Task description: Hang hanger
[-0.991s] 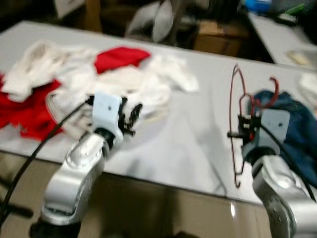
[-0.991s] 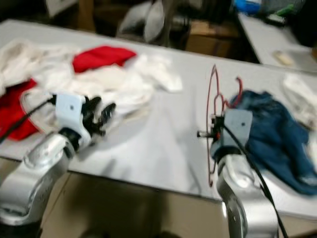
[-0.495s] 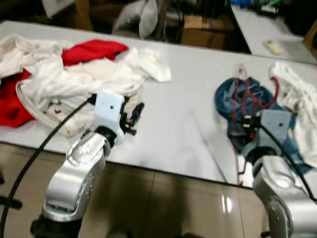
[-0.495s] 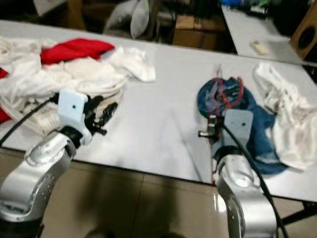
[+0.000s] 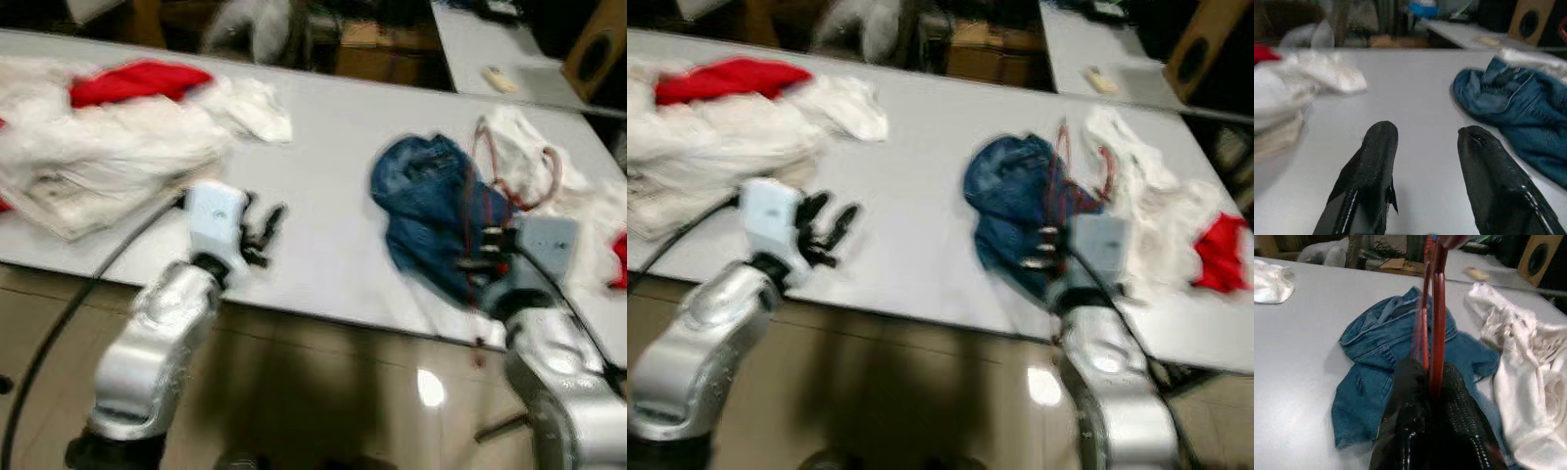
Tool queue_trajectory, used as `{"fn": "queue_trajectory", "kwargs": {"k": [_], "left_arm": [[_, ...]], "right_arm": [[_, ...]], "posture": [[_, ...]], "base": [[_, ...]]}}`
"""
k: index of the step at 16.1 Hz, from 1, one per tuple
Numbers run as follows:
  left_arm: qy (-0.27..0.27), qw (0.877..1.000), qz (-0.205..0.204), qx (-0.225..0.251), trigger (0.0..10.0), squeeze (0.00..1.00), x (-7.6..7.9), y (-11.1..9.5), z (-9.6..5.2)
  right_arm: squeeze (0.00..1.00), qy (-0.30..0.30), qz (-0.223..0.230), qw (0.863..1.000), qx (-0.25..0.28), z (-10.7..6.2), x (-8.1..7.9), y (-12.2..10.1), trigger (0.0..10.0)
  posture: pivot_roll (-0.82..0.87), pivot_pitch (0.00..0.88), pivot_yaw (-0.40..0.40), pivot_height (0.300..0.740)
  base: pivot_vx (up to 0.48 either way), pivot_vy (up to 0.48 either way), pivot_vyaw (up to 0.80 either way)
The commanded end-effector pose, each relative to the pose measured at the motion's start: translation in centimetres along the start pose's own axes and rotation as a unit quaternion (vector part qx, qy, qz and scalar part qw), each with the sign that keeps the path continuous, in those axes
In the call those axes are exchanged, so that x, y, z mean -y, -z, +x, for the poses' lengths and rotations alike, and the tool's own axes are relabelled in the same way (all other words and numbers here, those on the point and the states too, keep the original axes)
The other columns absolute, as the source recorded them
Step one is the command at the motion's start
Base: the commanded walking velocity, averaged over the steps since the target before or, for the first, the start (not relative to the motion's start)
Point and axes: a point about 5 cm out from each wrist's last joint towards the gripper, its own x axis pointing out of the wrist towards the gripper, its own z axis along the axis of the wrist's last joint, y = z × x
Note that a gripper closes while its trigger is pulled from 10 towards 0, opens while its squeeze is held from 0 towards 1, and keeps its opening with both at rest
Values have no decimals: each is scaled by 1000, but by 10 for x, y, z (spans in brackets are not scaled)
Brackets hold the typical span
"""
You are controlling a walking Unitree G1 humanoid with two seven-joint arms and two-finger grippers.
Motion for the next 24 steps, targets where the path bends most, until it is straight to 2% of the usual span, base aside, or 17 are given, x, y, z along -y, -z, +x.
{"fn": "queue_trajectory", "kwargs": {"k": [1, 3, 4, 8, 13, 15, 17, 19, 20, 24], "left_arm": [[5, 1000, -13, 2, 10000, 0, 1, -3, 2], [3, 1000, -8, 8, 10000, 0, -1, -5, 6], [0, 1000, 20, 21, 10000, 0, -2, -8, 13], [-2, 1000, 12, 24, 10000, 0, 1, -8, 18], [-29, 999, 15, -11, 10000, 0, -4, 8, 16], [-16, 999, 33, -1, 10000, 0, -1, 7, 14], [-22, 999, 26, 5, 10000, 0, 0, 7, 12], [-19, 999, 27, 5, 10000, 0, -3, 7, 11], [-17, 1000, 24, 11, 10000, 0, -5, 5, 14], [-3, 1000, 18, 19, 10000, 0, -4, 3, 21]], "right_arm": [[0, 12, -3, 1000, 4, 0, 6, -1, 10000], [0, 29, -11, 1000, 0, 0, 6, 1, 10000], [0, 42, -9, 999, -5, -4, 6, 4, 10000], [0, 50, -5, 999, -10, -12, 4, 8, 10000], [0, 41, -19, 999, -24, -3, 7, 11, 10000], [0, 47, -25, 998, -20, 2, 12, 9, 10000], [0, 42, -26, 999, -14, 7, 13, 7, 10000], [0, 21, -41, 999, -3, 12, 8, 4, 10000], [0, 28, -68, 997, 6, 11, 4, 3, 10000], [0, 35, -59, 998, -5, 0, 0, 12, 10000]], "posture": [[20, 87, -48, 740], [2, 75, -35, 740], [-13, 74, -20, 740], [-27, 64, -5, 740], [-19, 54, -11, 740], [-5, 53, -22, 740], [5, 48, -29, 740], [0, 41, -26, 740], [-12, 38, -12, 740], [-32, 19, 11, 740]], "base": [[0, 480, -800], [0, 480, -800], [0, -270, -800], [0, -480, -723], [0, -96, 0], [0, 0, 0], [0, 0, 0], [0, 0, 0], [0, 274, 0], [0, 309, 0]]}}
